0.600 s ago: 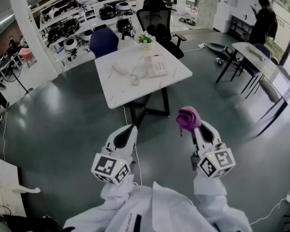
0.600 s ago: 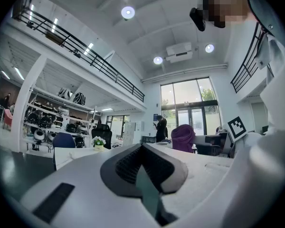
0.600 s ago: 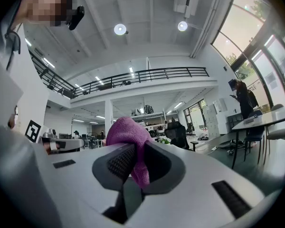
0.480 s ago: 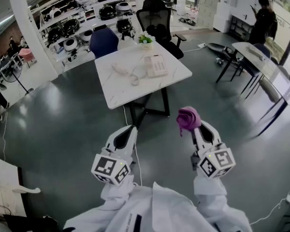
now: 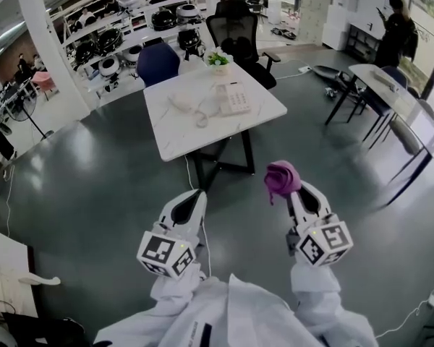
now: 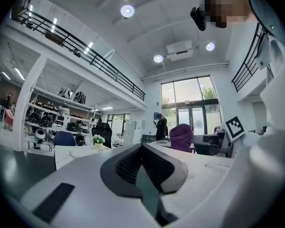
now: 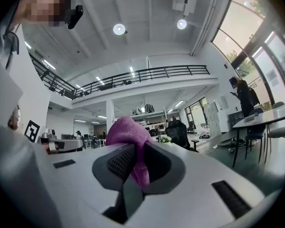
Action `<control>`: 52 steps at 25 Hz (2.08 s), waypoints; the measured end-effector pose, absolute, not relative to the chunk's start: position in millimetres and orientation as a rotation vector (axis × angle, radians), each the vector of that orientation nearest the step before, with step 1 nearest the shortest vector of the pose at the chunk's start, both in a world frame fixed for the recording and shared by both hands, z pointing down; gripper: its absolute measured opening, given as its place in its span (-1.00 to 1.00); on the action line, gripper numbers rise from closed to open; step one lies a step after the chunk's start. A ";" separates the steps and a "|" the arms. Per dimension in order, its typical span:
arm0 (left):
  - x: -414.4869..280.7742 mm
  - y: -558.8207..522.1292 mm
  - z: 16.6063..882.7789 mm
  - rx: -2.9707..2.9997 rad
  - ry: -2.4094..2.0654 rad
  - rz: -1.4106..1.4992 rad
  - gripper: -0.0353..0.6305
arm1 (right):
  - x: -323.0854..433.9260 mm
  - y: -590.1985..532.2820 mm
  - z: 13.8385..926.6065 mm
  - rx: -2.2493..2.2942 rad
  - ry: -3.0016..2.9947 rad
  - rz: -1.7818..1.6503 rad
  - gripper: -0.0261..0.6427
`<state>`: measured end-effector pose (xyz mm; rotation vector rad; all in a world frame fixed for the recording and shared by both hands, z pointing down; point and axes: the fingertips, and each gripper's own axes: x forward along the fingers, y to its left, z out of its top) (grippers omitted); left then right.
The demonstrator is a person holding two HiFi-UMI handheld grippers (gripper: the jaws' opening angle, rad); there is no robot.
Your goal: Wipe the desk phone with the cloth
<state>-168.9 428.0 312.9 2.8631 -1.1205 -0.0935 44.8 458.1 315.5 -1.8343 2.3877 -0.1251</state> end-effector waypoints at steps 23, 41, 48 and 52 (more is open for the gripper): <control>-156.9 367.0 344.0 2.801 -1.139 -0.054 -0.90 | 56.8 381.5 339.3 -1.799 2.401 -0.180 -0.83; -147.7 181.4 348.6 2.798 -1.046 -0.078 -0.90 | 49.3 200.6 345.5 -1.842 2.393 -0.234 -0.83; -143.6 145.4 357.8 2.800 -1.042 -0.074 -0.90 | 58.8 169.9 349.7 -1.804 2.334 -0.275 -0.83; -134.7 127.4 360.7 2.804 -1.022 -0.058 -0.90 | 71.1 159.6 353.3 -1.821 2.308 -0.287 -0.83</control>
